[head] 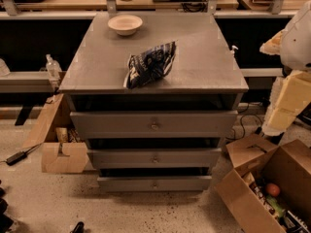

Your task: Open bottom drawer

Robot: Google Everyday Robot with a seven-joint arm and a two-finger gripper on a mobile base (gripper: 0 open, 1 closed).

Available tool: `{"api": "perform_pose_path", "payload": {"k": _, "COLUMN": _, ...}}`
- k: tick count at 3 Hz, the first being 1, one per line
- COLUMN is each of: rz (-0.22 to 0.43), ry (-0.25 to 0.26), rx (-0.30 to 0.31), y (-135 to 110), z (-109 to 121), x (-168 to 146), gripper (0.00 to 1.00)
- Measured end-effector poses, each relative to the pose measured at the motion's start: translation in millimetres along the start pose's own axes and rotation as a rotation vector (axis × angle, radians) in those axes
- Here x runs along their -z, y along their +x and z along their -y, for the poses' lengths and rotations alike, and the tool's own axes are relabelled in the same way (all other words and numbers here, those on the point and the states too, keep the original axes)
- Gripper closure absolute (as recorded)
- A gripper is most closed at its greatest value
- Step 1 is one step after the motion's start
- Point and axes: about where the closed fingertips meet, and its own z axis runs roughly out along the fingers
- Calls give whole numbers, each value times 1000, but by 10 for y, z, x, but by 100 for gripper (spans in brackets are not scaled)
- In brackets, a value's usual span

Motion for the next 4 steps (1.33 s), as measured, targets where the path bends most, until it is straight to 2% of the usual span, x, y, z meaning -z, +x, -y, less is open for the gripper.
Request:
{"api": "perform_pose_path", "payload": {"k": 1, "rz": 5, "ry": 3, "rx": -1, "y": 5, "z": 3, "x": -31, "gripper": 0}}
{"api": "perform_pose_path", "payload": {"k": 2, "rz": 54, "ry": 31, "rx": -12, "y": 59, "z": 26, "x": -373, "gripper": 0}}
{"api": "perform_pose_path", "payload": {"k": 3, "rz": 99, "ry": 34, "rx": 34, "y": 217, "z": -259, "x": -882, "gripper": 0}}
{"api": "perform_pose_path", "payload": {"k": 4, "rz": 101, "ry": 2, "rx": 59, "y": 468, "z": -582, "x": -1704, "gripper": 0}}
